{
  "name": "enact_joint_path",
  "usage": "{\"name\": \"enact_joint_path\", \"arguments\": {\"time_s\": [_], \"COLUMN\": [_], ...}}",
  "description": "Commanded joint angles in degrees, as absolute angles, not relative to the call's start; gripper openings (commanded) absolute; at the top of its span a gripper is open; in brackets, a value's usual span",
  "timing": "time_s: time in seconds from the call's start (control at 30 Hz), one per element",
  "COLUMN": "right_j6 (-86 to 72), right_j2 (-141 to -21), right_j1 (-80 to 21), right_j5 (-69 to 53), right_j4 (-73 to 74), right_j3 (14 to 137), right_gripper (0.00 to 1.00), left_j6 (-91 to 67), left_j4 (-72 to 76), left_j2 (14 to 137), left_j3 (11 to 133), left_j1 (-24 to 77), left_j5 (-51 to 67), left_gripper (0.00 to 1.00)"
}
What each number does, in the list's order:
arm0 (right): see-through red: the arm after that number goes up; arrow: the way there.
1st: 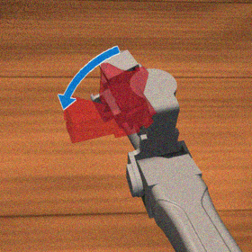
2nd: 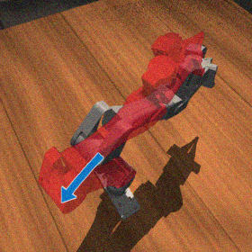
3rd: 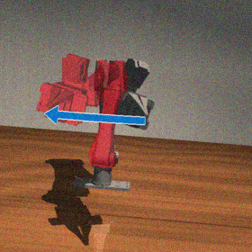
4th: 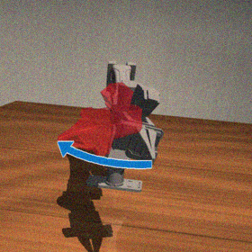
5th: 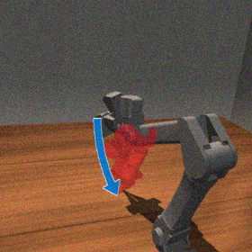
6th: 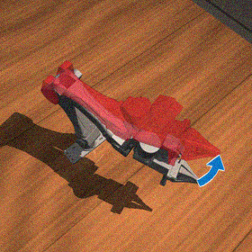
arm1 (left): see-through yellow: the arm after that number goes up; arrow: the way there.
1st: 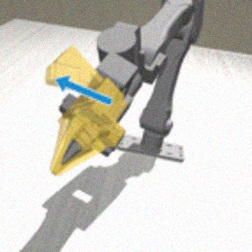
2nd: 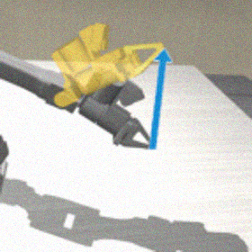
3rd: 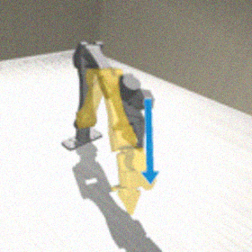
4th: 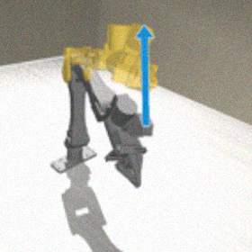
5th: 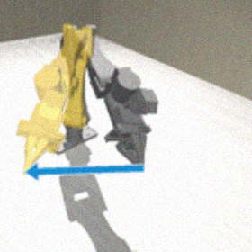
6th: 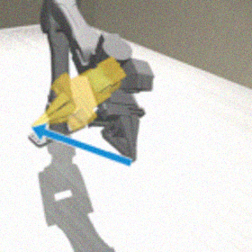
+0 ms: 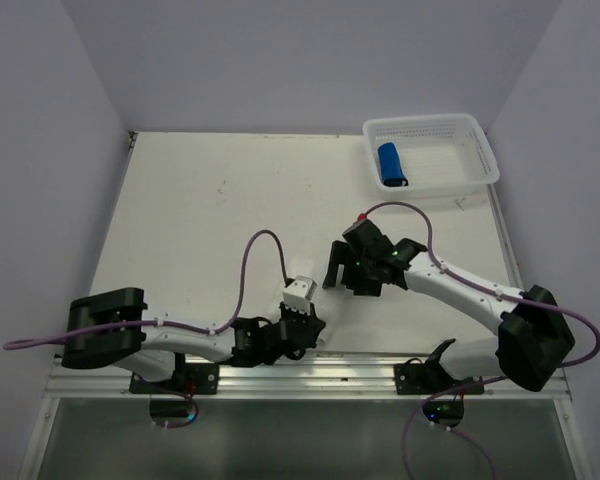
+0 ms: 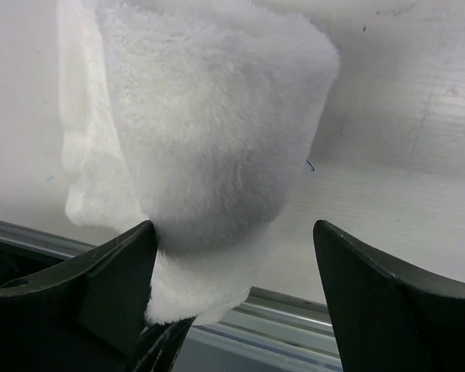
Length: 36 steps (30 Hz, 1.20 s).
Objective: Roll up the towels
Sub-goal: Roll the towel
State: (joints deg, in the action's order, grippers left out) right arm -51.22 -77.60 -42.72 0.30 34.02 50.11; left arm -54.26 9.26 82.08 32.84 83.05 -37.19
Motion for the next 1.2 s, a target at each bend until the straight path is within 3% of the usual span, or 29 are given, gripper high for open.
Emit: {"name": "enact_joint_path", "arguments": {"time_s": [0.0, 0.2, 0.43, 0.63, 0.93, 1.03, 1.07, 1.17], "right_j6": [-49.05, -51.23, -57.12, -60.29, -63.98, -64.60, -64.77, -64.51], "right_j2": [-71.29, -61.45, -55.02, -59.23, -71.44, -73.38, -74.00, -73.83], "right_j1": [-40.34, -40.25, -40.25, -40.25, -42.18, -43.59, -43.77, -44.03], "right_j5": [0.26, 0.26, -2.19, -3.25, -5.89, -4.49, -4.13, -1.41], "right_j4": [35.42, 31.03, 21.54, 13.11, -2.72, -3.08, -2.73, 2.70], "right_j3": [50.10, 44.66, 33.42, 31.20, 29.27, 29.62, 29.79, 31.72], "right_gripper": [0.85, 0.85, 0.87, 0.91, 0.91, 0.85, 0.79, 0.61], "left_j6": [-54.31, -58.44, -70.91, -73.65, -73.65, -73.91, -73.92, -73.30], "left_j4": [21.16, 33.03, 60.85, 68.81, 66.10, 66.44, 66.62, 65.22], "left_j2": [78.49, 76.20, 82.16, 86.83, 84.90, 85.43, 85.52, 84.99], "left_j3": [25.41, 18.73, 7.75, 6.59, 6.07, 5.45, 5.19, 4.48], "left_j1": [78.06, 67.96, 59.33, 58.10, 57.83, 57.66, 57.66, 57.66], "left_j5": [-23.24, -8.13, 6.76, 9.75, 9.40, 9.32, 9.23, 8.70], "left_gripper": [0.00, 0.00, 0.00, 0.00, 0.00, 0.00, 0.00, 0.22]}}
